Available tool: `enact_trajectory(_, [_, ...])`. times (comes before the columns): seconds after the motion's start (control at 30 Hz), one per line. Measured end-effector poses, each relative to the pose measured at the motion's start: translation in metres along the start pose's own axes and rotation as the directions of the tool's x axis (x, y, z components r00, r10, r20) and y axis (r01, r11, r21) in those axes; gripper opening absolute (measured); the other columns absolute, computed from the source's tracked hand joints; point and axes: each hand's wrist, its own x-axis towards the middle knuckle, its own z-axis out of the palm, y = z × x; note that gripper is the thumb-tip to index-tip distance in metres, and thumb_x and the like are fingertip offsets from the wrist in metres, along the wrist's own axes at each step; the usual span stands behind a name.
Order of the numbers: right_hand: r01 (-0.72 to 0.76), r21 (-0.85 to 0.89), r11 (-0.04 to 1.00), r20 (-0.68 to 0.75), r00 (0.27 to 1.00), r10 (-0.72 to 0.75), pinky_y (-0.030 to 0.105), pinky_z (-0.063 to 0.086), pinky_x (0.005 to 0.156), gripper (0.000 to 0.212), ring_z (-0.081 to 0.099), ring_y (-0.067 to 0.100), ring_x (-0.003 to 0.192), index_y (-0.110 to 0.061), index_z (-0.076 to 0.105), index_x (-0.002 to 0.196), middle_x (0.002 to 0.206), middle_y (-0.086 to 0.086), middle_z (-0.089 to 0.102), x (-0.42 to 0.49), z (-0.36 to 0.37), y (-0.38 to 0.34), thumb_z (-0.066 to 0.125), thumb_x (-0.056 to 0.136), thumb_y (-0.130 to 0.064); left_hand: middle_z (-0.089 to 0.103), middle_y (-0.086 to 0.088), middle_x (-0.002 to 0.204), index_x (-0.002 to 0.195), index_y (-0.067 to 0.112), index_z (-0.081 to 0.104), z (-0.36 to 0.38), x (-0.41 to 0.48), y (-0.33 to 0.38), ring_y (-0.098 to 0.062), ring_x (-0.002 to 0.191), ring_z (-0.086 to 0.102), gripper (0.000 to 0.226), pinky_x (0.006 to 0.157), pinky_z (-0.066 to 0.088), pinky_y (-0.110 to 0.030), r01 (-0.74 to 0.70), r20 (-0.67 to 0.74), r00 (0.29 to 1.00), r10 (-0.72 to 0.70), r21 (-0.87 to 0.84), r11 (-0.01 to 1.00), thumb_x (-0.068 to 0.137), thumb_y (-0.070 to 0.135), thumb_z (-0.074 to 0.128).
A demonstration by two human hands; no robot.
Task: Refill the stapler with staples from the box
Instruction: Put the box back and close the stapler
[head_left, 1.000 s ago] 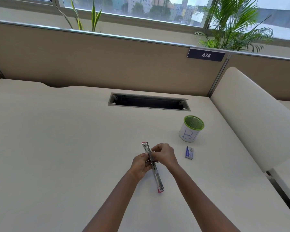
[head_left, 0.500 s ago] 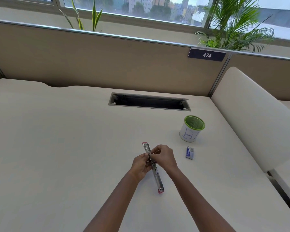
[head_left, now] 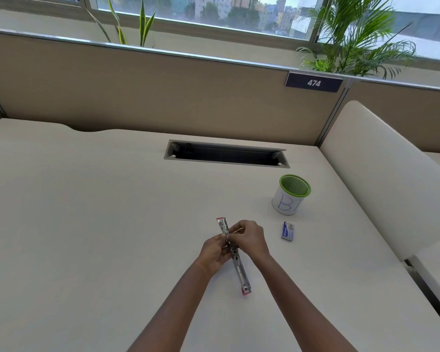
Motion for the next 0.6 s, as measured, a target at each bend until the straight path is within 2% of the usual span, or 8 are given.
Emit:
enact_trajectory(0.13, [0.042, 0.004, 0.999, -0.009, 0.999, -0.042, 0.026, 0.051, 0.066, 0.016, 0.061, 0.019, 0.071, -0.001, 0.070, 0.085, 0.089, 0.019, 0.072, 0.0028, -0.0002, 0.0029, 0.074, 0.072, -0.008, 0.066, -0.004, 0.056, 0.080, 0.007, 0.061, 0.0027, -0.0012, 0.0012, -0.011, 0.048, 0.063, 0.028, 0.047, 0.055, -0.020, 0.009, 0.011, 1.000, -0.009, -0.008, 1.000, 0.098, 0.003, 0.039])
enact_trajectory(0.27, [0.096, -0.025, 0.995, -0.012, 0.995, -0.097, 0.028, 0.052, 0.071, 0.013, 0.062, 0.017, 0.074, -0.001, 0.072, 0.086, 0.090, 0.018, 0.073, 0.0052, -0.0015, 0.0052, 0.069, 0.076, -0.009, 0.062, -0.009, 0.068, 0.083, 0.004, 0.060, 0.0050, -0.0034, 0.0027, -0.017, 0.060, 0.061, 0.027, 0.046, 0.056, -0.020, 0.020, 0.032, 0.999, -0.019, -0.025, 0.999, 0.099, 0.006, 0.039])
enact_trajectory(0.33, [0.131, -0.053, 0.990, -0.003, 0.991, -0.131, 0.027, 0.050, 0.070, 0.015, 0.061, 0.015, 0.074, -0.003, 0.072, 0.089, 0.090, 0.015, 0.073, 0.0050, -0.0030, 0.0060, 0.064, 0.081, -0.012, 0.066, -0.006, 0.055, 0.081, 0.003, 0.060, 0.0043, -0.0030, 0.0031, -0.014, 0.050, 0.065, 0.025, 0.045, 0.056, -0.020, 0.025, 0.024, 0.999, -0.024, -0.041, 0.999, 0.098, 0.004, 0.041])
enact_trajectory(0.4, [0.162, -0.112, 0.980, 0.004, 0.987, -0.163, 0.027, 0.049, 0.072, 0.019, 0.060, 0.016, 0.077, -0.004, 0.071, 0.090, 0.092, 0.013, 0.072, 0.0045, -0.0053, 0.0062, 0.057, 0.085, -0.015, 0.066, -0.002, 0.045, 0.079, 0.002, 0.060, 0.0039, -0.0016, 0.0039, -0.010, 0.040, 0.064, 0.023, 0.044, 0.056, -0.020, 0.027, 0.014, 1.000, -0.027, -0.046, 0.999, 0.096, 0.004, 0.045])
enact_trajectory(0.6, [0.221, -0.386, 0.896, 0.087, 0.975, -0.203, 0.031, 0.045, 0.070, 0.033, 0.061, 0.029, 0.085, -0.004, 0.069, 0.086, 0.101, 0.013, 0.059, 0.0035, -0.0090, 0.0044, 0.043, 0.089, -0.025, 0.064, -0.001, 0.042, 0.076, 0.003, 0.060, 0.0051, 0.0012, 0.0063, -0.010, 0.037, 0.063, 0.025, 0.040, 0.053, -0.019, 0.049, 0.000, 0.999, -0.050, -0.022, 0.999, 0.095, 0.002, 0.044])
